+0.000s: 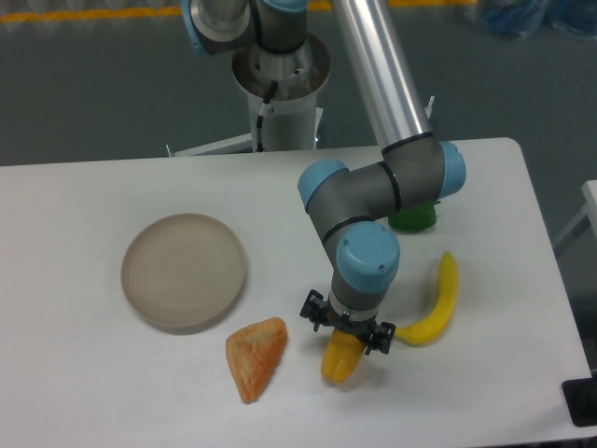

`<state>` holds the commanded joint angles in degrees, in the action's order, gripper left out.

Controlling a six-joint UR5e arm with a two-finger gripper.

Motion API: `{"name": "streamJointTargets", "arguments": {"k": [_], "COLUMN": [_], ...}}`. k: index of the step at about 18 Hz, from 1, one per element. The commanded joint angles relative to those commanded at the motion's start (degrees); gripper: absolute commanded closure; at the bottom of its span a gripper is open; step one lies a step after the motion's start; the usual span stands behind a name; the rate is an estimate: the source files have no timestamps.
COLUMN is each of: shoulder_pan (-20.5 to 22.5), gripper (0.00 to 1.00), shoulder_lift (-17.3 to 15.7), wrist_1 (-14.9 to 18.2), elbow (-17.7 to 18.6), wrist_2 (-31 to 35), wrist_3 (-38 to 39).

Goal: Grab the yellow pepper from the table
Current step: 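Close the gripper around the small yellow pepper, then lift the held yellow pepper up off the table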

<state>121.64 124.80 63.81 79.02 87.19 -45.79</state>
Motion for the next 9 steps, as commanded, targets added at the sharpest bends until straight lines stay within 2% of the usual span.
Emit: {"name": "streamJointTargets", "arguments": {"k": [1,3,4,5,9], "shoulder_pan": [0.0,0.0,0.09,0.17,2.37], "gripper": [0.29,0.59,0.69,0.71,0.71], "shoulder_lift": [0.09,0.0,-0.43,-0.79,-6.49], "wrist_1": [0.09,0.09,0.09,0.17,1.23], "elbow": [-0.09,-0.35,-0.53,-0.88,-0.97], "wrist_2": [0.0,0.0,0.0,0.0,0.09], "wrist_3": [0.0,0.0,-0.09,-0.09,-0.26]}}
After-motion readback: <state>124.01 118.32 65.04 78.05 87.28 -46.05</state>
